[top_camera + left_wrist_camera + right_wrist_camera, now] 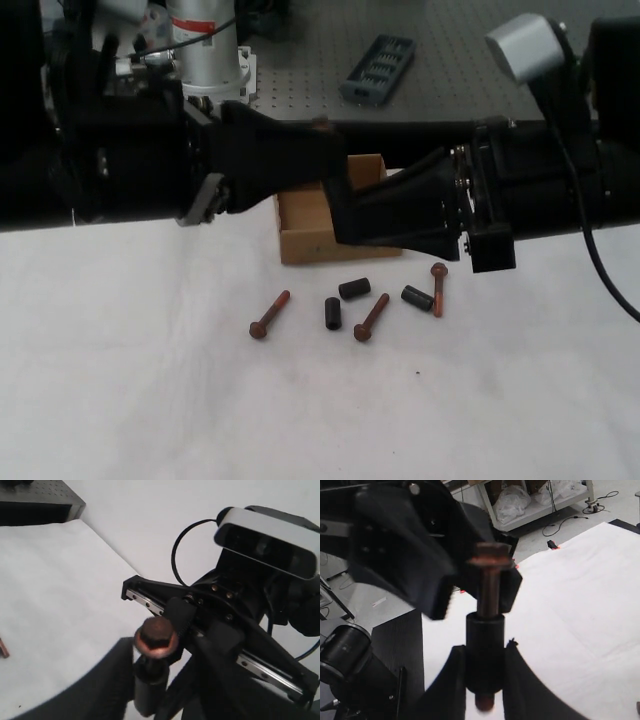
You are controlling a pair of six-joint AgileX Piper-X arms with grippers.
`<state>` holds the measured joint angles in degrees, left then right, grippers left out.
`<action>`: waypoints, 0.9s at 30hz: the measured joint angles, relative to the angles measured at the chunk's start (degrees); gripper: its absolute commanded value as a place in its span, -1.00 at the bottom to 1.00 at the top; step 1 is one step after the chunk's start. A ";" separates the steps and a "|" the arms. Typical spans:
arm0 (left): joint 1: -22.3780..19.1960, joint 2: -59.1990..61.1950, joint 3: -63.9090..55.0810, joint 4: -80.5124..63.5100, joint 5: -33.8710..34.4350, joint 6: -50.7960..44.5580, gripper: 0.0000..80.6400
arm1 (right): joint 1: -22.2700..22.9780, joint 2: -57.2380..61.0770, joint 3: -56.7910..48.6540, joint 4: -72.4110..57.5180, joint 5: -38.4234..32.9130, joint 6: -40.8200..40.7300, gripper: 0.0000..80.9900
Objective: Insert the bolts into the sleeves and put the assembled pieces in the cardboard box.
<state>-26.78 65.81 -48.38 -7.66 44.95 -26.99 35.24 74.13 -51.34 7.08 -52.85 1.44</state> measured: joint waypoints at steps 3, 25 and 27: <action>0.00 0.00 0.00 0.21 0.77 -1.07 0.23 | 0.00 -0.07 0.00 -0.10 0.00 -0.08 -0.93; 4.86 -7.09 0.00 14.57 -0.75 9.09 -0.03 | -4.79 15.14 -10.03 1.90 8.55 4.04 -0.93; 6.57 -11.33 0.04 25.69 -4.41 13.96 -0.03 | -5.53 20.19 -14.59 1.90 8.77 4.66 -0.93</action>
<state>-20.21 54.48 -48.35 18.04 40.53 -13.03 29.72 94.32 -65.93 8.98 -44.08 6.10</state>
